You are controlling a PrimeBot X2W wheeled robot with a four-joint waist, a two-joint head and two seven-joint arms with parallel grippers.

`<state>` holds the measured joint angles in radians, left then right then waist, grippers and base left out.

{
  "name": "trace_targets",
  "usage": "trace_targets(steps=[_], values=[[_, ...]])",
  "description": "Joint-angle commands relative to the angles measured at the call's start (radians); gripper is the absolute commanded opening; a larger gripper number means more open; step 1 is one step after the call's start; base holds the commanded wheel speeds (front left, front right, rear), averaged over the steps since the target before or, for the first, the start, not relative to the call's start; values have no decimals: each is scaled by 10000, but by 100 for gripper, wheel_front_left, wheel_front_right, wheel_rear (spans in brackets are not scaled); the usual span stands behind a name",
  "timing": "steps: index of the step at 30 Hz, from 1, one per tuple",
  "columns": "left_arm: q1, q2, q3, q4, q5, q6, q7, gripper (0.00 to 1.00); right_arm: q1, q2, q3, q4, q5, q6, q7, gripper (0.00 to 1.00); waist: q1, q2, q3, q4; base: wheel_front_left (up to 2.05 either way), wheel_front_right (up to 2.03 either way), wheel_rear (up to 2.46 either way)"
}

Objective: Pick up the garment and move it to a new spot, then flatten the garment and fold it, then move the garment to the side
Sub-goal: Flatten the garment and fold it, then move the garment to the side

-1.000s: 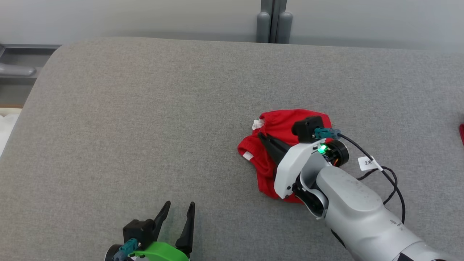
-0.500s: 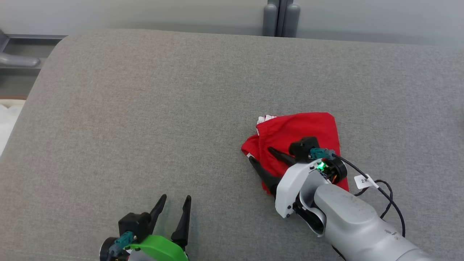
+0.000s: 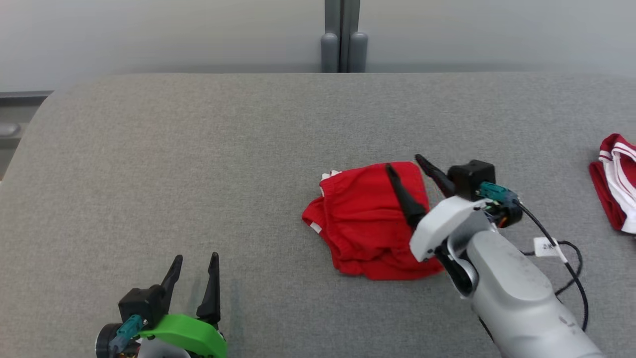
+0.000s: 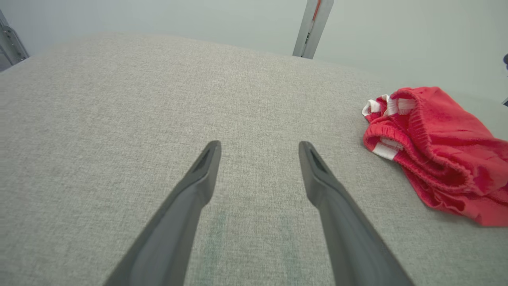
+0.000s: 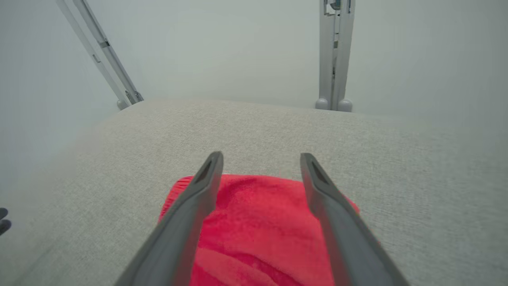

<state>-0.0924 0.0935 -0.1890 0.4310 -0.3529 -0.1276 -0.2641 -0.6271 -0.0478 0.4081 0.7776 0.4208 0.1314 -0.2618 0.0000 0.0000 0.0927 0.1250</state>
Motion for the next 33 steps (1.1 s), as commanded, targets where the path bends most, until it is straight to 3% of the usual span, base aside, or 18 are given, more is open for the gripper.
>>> trace_targets(steps=[1, 7, 15, 24, 33], values=[[130, -13, 187, -71, 202, -53, 8, 100, 567, -52, -604, -308, -753, -17, -35, 100, 0, 0, -279, -379, 0, 0, 0], [313, 2, 657, -514, 925, -53, 8, 100, 2282, -39, -3043, -1986, -2748, -16, -36, 100, 0, 0, -415, -781, 0, 0, 0], [971, -102, 993, -1091, 1708, -53, 8, 100, 4103, -58, -4514, -3060, -3556, -17, -37, 100, 0, 0, -647, -1273, 0, 0, 0], [1768, -328, 1065, -1487, 1939, -52, 8, 100, 5490, -49, -4950, -3402, -3282, -17, -38, 100, 0, 0, -712, -1394, 0, 0, 0], [1449, -359, 838, -1477, 1866, -52, 8, 100, 4709, -49, -4316, -3589, -3084, -17, -39, 100, 0, 0, -424, -1072, 0, 0, 0]])
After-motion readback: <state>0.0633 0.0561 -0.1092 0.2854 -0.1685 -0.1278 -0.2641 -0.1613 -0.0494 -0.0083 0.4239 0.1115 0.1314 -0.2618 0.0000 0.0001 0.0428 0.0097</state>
